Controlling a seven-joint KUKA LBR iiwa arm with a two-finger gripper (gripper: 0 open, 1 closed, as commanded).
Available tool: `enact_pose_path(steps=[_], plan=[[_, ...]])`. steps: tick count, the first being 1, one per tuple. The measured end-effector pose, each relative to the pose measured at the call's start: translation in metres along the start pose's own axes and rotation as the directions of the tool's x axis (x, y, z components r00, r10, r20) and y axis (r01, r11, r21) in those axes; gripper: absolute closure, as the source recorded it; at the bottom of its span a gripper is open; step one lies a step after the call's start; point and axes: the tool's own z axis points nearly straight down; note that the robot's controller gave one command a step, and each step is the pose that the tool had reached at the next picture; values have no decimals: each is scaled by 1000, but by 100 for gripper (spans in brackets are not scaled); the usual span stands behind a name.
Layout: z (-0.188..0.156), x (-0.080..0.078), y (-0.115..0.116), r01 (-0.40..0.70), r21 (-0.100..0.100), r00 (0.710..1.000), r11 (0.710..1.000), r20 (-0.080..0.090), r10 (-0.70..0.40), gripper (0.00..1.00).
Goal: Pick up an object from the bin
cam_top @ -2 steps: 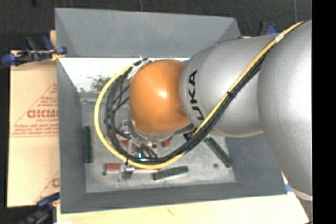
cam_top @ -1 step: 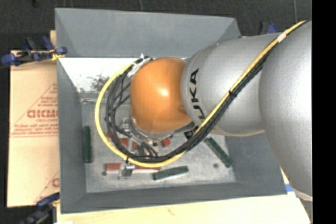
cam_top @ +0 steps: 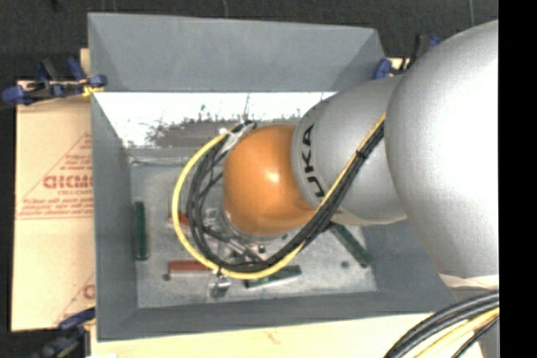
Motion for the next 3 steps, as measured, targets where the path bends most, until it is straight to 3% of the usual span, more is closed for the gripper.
enact_pose_path(steps=[1,2,3], plan=[[33,3,-23,-88,-4,996,996,11,88,0],[2,8,-25,-206,2,979,979,-6,206,0],[8,4,-24,-154,1,988,988,-2,154,0]])
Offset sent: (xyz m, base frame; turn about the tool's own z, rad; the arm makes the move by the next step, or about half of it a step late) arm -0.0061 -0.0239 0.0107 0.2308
